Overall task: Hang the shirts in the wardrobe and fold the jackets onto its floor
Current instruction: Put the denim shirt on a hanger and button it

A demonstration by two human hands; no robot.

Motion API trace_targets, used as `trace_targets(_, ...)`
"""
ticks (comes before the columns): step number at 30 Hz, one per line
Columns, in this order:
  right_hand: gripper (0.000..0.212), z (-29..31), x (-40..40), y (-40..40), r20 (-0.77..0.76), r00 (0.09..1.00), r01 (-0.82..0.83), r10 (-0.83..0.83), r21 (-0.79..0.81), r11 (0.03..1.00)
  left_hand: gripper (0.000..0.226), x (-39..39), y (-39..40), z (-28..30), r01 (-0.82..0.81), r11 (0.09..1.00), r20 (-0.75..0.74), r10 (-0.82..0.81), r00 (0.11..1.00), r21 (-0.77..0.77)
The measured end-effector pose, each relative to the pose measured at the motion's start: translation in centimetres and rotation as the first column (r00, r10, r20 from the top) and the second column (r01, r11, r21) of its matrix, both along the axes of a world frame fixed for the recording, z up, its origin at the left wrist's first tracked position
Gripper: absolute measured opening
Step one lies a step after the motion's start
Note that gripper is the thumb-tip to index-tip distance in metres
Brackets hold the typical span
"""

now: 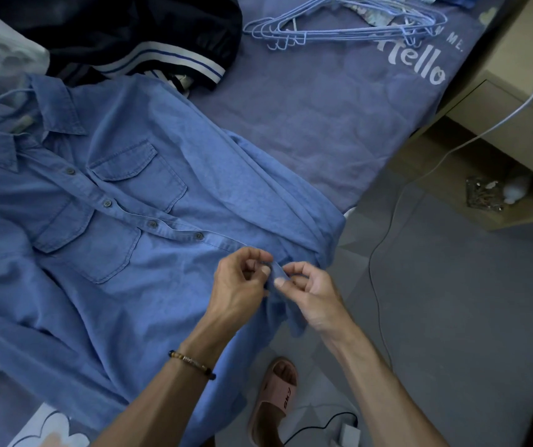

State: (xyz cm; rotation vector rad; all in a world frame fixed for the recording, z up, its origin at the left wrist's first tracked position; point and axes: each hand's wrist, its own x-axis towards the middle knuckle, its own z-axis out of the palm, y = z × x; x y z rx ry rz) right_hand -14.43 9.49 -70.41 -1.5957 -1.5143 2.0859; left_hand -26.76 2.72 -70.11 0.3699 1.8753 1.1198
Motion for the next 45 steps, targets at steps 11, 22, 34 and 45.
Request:
trace_targets(11, 0.014, -0.9, 3.9, 2.0, 0.525, 0.839, -0.389, 0.143, 0.395, 0.832, 0.030, 1.1, 2.6, -2.8, 0.092, 0.978, 0.060, -0.082, 0.995, -0.185)
trace_targets(22, 0.058, 2.6, -19.1, 1.1, 0.675, 0.647, -0.747, 0.355, 0.654, 0.118, 0.022, -15.2, -5.8, -0.3, 0.099, 0.965, -0.728, -0.248, 0.640, -0.243)
trace_targets(34, 0.059, 3.8, -43.5, -2.2, 0.631, 0.580, -0.686, 0.515, 0.719, -0.108, 0.055, -37.6, -10.3, 2.4, -0.380, 0.882, -0.835, -0.027, 0.549, -0.278)
trace_targets(45, 0.051, 8.5, -45.0, 1.5, 0.559, 0.503, -0.703, 0.659, 0.708, -0.063, 0.024, -35.7, -9.9, 5.0, -0.146, 0.989, -0.792, 0.093, 0.604, 0.006)
